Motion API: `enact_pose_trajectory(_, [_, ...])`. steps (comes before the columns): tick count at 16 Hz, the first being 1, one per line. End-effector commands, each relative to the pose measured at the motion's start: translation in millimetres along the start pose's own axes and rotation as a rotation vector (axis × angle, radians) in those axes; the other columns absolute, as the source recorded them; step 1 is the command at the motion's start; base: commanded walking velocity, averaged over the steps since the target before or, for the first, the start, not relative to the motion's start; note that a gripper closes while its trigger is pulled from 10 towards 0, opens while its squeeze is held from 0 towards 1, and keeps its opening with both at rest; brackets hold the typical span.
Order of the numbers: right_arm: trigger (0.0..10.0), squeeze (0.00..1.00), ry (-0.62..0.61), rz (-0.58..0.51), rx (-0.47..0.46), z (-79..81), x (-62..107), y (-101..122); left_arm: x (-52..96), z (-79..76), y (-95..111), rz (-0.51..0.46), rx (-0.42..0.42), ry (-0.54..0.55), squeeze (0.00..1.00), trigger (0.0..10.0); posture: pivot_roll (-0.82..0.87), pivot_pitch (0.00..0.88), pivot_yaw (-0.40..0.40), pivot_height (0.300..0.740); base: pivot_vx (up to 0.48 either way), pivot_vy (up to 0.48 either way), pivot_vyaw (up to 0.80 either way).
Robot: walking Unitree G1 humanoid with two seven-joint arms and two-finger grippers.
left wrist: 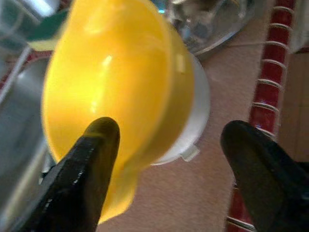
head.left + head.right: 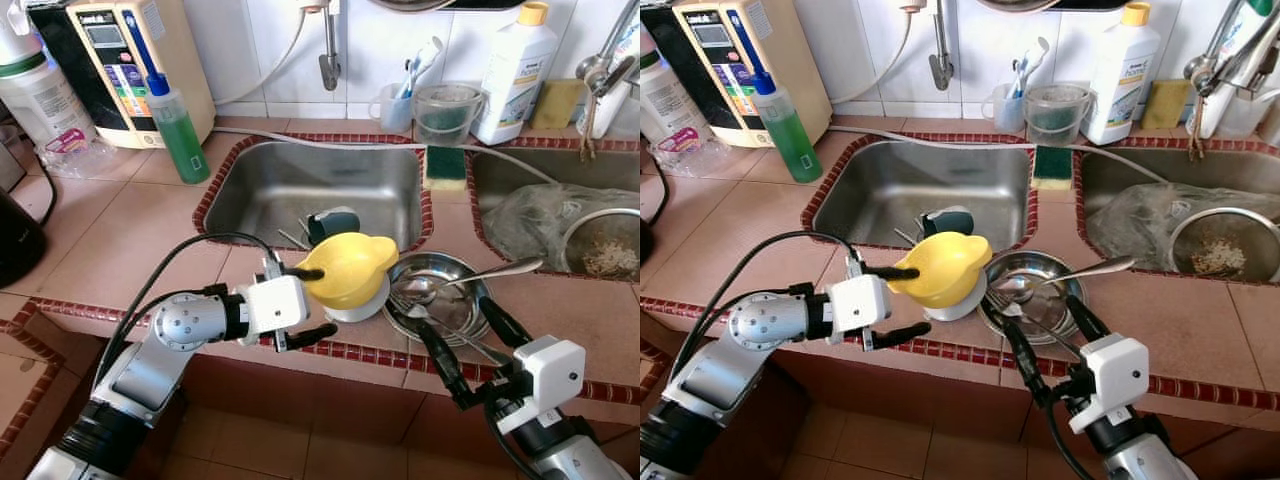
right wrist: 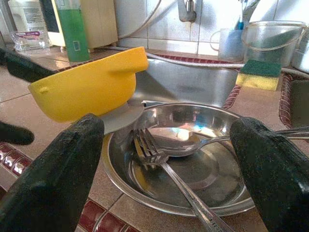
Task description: Kitchen organization
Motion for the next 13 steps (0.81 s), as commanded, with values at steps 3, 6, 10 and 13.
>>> enact_pose_trajectory(3, [10.0, 0.00, 0.024, -0.012, -0.003, 4.5, -0.7, 5.2, 1.7, 2.6, 5.9, 0.009, -0.030, -0.022, 0.00, 0.0, -0.30, 0.111, 0.138, 0.740, 0.000, 0.000, 0.00])
enact_pose_trajectory(6, [10.0, 0.00, 0.036, -0.014, -0.010, 7.7, -1.2, 6.1, 1.6, 5.3, 7.3, 0.010, -0.029, -0.014, 0.00, 0.0, -0.30, 0.114, 0.140, 0.740, 0.000, 0.000, 0.00])
enact_pose_trajectory(10, [10.0, 0.00, 0.032, -0.022, -0.012, 6.9, -3.0, 8.3, -0.2, 8.8, 11.3, -0.001, -0.033, 0.000, 0.00, 0.0, -0.30, 0.116, 0.142, 0.740, 0.000, 0.000, 0.00])
enact_pose_trajectory(13, [10.0, 0.00, 0.030, -0.029, -0.013, 6.3, -4.3, 10.3, -1.5, 9.5, 13.3, -0.006, -0.033, 0.001, 0.00, 0.0, -0.30, 0.123, 0.142, 0.740, 0.000, 0.000, 0.00])
Point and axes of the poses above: a point about 5 cm out from each wrist's last joint towards the gripper, its own x axis pointing back from the gripper into the wrist, its own y axis along the axis of the wrist's last joint, z = x × y, the point moved 3 cm from there along -x, pointing out of the wrist towards the gripper, and after that the axes turned 5 degrees about x, right-handed, at the moved point
